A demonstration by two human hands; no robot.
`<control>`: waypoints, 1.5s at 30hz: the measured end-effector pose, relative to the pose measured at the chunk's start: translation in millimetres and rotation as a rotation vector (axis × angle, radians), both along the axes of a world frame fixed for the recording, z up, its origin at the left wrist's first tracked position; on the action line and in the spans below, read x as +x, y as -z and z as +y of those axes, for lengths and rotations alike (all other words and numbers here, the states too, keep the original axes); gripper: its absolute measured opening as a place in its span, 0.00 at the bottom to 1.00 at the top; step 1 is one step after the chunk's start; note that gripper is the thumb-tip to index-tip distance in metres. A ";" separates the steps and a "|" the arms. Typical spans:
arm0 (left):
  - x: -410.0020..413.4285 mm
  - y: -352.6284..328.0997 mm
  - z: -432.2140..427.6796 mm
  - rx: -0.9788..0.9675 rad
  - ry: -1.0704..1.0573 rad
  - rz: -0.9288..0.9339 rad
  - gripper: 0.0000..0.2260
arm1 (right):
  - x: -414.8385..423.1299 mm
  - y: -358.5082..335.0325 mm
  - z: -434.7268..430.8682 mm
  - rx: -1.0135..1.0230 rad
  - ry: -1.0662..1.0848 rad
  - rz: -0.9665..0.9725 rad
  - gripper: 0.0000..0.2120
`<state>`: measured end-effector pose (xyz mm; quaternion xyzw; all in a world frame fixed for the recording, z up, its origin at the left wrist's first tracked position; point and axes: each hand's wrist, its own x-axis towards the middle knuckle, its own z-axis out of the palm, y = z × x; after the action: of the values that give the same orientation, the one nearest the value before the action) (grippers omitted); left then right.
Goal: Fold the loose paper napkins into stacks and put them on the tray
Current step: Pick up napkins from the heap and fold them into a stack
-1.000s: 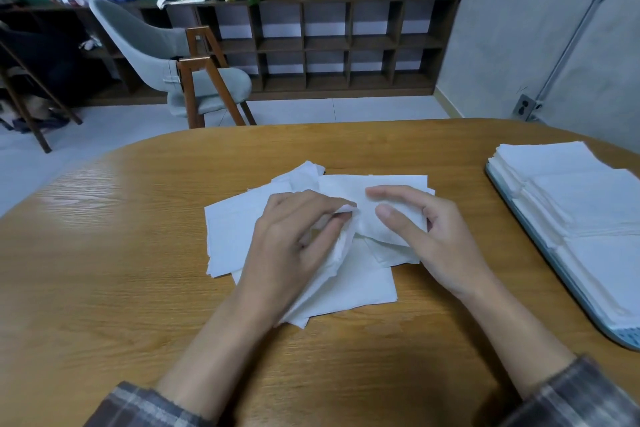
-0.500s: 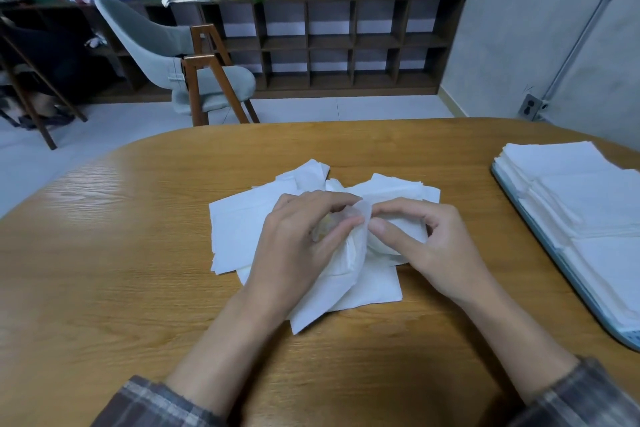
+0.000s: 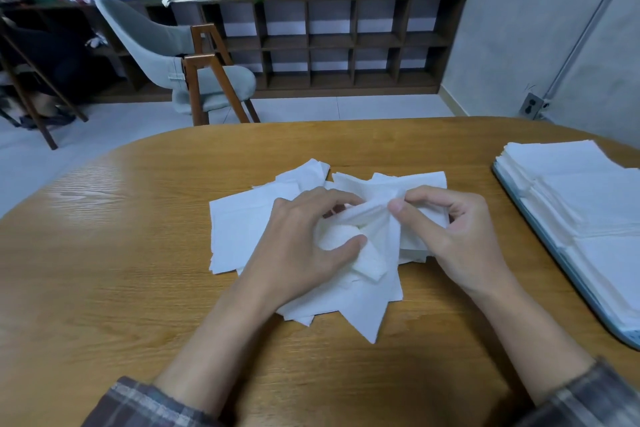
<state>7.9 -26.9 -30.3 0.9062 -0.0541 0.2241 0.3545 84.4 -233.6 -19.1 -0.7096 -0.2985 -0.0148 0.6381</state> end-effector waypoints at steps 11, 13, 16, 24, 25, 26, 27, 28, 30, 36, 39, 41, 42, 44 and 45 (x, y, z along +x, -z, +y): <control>-4.7 -13.1 16.6 0.112 0.055 0.091 0.11 | 6.5 -1.9 -5.8 0.162 -0.101 0.108 0.06; -6.6 -12.6 19.0 0.105 0.069 0.126 0.18 | 7.4 -1.1 -6.6 0.171 -0.079 0.134 0.05; -11.3 -18.7 17.9 0.008 0.100 0.143 0.19 | 8.4 -0.6 -7.2 0.173 -0.033 0.165 0.04; -9.9 -30.7 13.4 -0.427 0.056 -0.115 0.04 | 10.4 -2.6 -9.2 0.142 0.016 0.158 0.09; -9.7 -30.0 12.1 -0.441 0.072 -0.124 0.03 | 9.5 -3.4 -8.9 0.138 0.000 0.149 0.12; -10.1 -29.7 9.9 -0.445 0.077 -0.129 0.07 | 8.6 -4.5 -8.2 0.136 -0.008 0.149 0.15; -10.1 -29.8 8.5 -0.431 0.063 -0.134 0.15 | 7.9 -5.5 -8.0 0.139 -0.013 0.156 0.19; -9.1 -30.4 7.5 -0.418 0.042 -0.140 0.21 | 8.3 -6.6 -8.1 0.144 -0.017 0.172 0.23; -6.3 -30.9 6.5 -0.371 -0.012 -0.146 0.20 | 8.0 -7.4 -9.6 0.145 -0.041 0.210 0.32; 4.5 -60.8 -6.2 -0.228 -0.055 -0.270 0.22 | 6.3 -7.5 -10.8 0.159 -0.093 0.210 0.35; 13.5 -75.2 -7.0 -0.152 -0.035 -0.353 0.11 | 7.2 -7.3 -12.0 0.178 -0.127 0.202 0.34; 20.5 -82.5 -6.9 -0.104 -0.046 -0.362 0.04 | 8.4 -7.6 -13.5 0.204 -0.137 0.222 0.35; 23.1 -85.1 -7.9 -0.094 -0.045 -0.348 0.04 | 8.5 -7.8 -14.5 0.215 -0.153 0.231 0.36; 27.1 -87.7 -9.1 -0.117 -0.035 -0.298 0.04 | 5.9 -10.7 -16.8 0.227 -0.163 0.238 0.34; 28.6 -88.0 -9.2 -0.133 -0.035 -0.276 0.04 | 4.6 -13.1 -17.1 0.218 -0.124 0.228 0.31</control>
<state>36.5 -36.2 57.7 0.8422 -0.0717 0.3556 0.3988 88.9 -250.7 -6.0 -0.6137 -0.2639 0.0728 0.7406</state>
